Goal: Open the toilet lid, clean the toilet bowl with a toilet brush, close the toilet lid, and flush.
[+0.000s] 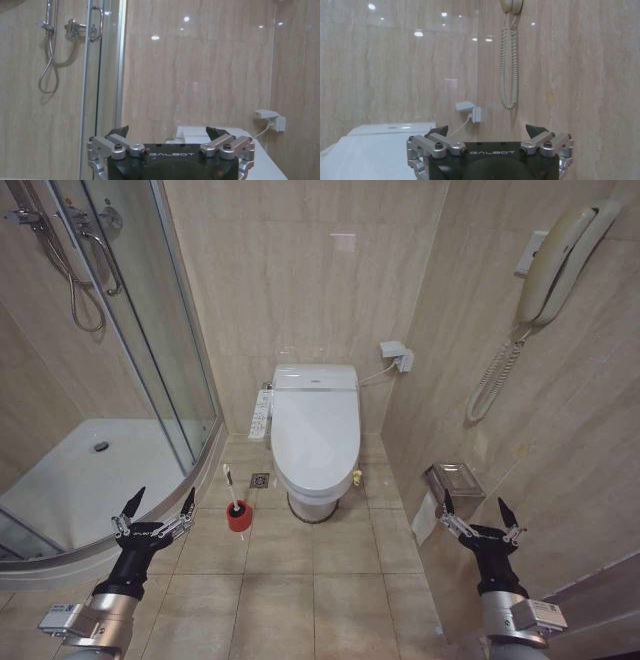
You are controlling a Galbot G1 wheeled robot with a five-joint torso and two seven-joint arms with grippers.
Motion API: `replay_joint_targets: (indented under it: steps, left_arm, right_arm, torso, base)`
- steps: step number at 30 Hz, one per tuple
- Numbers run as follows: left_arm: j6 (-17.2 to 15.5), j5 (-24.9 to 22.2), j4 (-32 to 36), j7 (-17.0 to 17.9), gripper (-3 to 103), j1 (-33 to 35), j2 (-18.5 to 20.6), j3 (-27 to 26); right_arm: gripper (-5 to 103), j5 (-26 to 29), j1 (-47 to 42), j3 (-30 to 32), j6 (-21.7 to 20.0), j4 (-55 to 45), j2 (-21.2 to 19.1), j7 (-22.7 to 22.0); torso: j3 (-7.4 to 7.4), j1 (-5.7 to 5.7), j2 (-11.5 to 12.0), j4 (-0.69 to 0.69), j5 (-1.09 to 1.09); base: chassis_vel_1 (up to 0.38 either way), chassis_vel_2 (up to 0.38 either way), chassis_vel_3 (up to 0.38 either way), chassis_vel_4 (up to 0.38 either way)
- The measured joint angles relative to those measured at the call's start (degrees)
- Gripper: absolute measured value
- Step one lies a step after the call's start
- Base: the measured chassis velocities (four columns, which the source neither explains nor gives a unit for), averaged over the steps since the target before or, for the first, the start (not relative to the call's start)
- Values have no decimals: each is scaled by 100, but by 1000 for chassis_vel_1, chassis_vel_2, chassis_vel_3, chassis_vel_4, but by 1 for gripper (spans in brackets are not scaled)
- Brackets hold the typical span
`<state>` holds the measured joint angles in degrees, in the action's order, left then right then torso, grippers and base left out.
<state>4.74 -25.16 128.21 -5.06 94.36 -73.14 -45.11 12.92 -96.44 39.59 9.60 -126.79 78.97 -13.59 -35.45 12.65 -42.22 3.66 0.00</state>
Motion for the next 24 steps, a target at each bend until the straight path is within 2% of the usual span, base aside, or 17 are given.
replay_joint_targets:
  steps: [24]
  left_arm:
    - [0, 0, 0, 0, 100, 0, 0, 0]
  right_arm:
    - [100, 0, 0, 0, 0, 0, 0, 0]
  torso:
    - [0, 0, 0, 0, 0]
  base:
    - [0, 0, 0, 0]
